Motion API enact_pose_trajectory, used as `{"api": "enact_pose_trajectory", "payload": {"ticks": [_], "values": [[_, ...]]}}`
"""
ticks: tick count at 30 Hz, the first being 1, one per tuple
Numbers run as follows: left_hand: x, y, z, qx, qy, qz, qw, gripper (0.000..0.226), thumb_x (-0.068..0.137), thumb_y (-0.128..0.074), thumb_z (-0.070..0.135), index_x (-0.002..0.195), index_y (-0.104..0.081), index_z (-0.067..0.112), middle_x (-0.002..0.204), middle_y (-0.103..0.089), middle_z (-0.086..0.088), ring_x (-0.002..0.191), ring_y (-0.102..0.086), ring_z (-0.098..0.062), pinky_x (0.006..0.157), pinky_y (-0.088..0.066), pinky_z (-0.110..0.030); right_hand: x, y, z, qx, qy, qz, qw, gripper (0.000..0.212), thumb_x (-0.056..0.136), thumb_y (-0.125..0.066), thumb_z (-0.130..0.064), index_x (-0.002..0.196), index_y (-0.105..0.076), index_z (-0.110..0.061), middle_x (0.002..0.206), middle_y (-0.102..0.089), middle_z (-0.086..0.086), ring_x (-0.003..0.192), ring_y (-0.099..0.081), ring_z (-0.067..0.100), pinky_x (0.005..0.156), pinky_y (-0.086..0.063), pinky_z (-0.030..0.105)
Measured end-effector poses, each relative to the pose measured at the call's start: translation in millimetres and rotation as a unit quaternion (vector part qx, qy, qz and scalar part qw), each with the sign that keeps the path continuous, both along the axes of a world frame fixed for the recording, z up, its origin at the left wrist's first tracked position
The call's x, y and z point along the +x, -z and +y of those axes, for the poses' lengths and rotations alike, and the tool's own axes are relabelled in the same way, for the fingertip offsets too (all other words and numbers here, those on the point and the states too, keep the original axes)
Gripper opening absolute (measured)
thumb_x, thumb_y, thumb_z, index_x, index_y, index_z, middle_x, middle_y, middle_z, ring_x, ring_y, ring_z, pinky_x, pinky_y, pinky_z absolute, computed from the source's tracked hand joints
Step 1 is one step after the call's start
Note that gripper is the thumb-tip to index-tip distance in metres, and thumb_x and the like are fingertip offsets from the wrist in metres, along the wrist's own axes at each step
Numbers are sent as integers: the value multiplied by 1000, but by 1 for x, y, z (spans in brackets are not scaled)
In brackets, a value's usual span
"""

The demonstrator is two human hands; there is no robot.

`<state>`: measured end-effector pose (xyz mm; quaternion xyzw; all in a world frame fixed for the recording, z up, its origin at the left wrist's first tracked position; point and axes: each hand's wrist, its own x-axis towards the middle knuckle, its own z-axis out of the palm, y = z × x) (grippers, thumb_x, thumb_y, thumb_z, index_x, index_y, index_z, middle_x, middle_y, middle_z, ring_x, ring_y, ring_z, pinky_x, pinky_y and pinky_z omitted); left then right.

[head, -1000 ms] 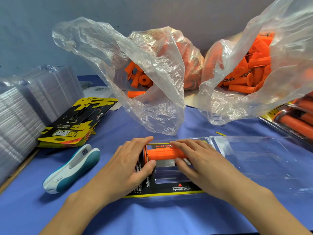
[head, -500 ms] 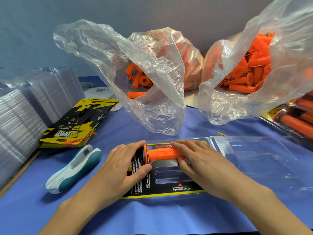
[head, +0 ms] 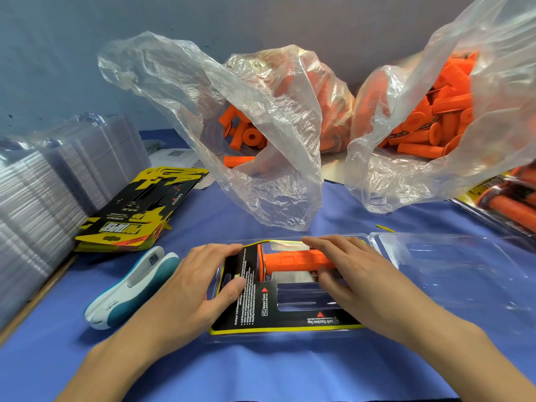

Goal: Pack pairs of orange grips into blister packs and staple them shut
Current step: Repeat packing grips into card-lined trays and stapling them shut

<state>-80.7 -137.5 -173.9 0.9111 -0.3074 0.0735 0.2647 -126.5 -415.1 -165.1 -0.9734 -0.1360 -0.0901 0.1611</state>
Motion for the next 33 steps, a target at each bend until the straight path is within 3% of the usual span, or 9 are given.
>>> {"api": "enact_pose_trajectory", "payload": {"ticks": [6,9,14,25,30,33], "values": [[-1,0,0,6,12,4,1000,43,92,-50,58,132,-42,44,129,-38,38,129,-37,2,101,-22,-3,-2,-6,2,69,3,-30,997,44,97,-39,-33,141,-46,-37,124,-55,-21,112,-38,3,93,-27,14],[0,0,1,-1,9,11,1000,45,92,-49,61,133,-44,42,131,-39,35,131,-36,0,102,-22,-4,-3,-11,-1,110,14,-74,991,38,99,-48,-21,135,-55,-30,116,-61,-15,107,-46,7,89,-31,17],[2,-2,4,-21,2,1,1000,48,92,-38,67,133,-45,43,135,-39,32,136,-34,-2,104,-21,-4,4,-17,-21,205,75,-109,970,40,96,-47,-5,126,-62,-26,114,-65,-12,108,-54,11,89,-36,14],[9,-19,1,-64,-15,2,998,47,89,-36,66,129,-46,44,132,-44,33,132,-39,2,104,-24,-7,19,-23,-59,161,145,-98,971,38,97,-46,-13,129,-58,-27,115,-68,-6,106,-58,24,92,-45,42],[12,-33,-2,-112,-29,-12,993,50,88,-38,63,129,-51,39,128,-47,37,126,-40,13,98,-26,0,28,-29,-72,173,167,-73,968,36,98,-46,-20,131,-57,-28,117,-67,-4,109,-58,23,94,-45,42],[8,-47,-15,-156,-29,-12,987,50,86,-38,66,126,-54,42,128,-53,31,123,-44,14,98,-37,-14,35,-33,-82,206,177,-58,961,35,100,-46,-20,131,-58,-28,119,-66,-2,100,-62,19,89,-46,36]]}}
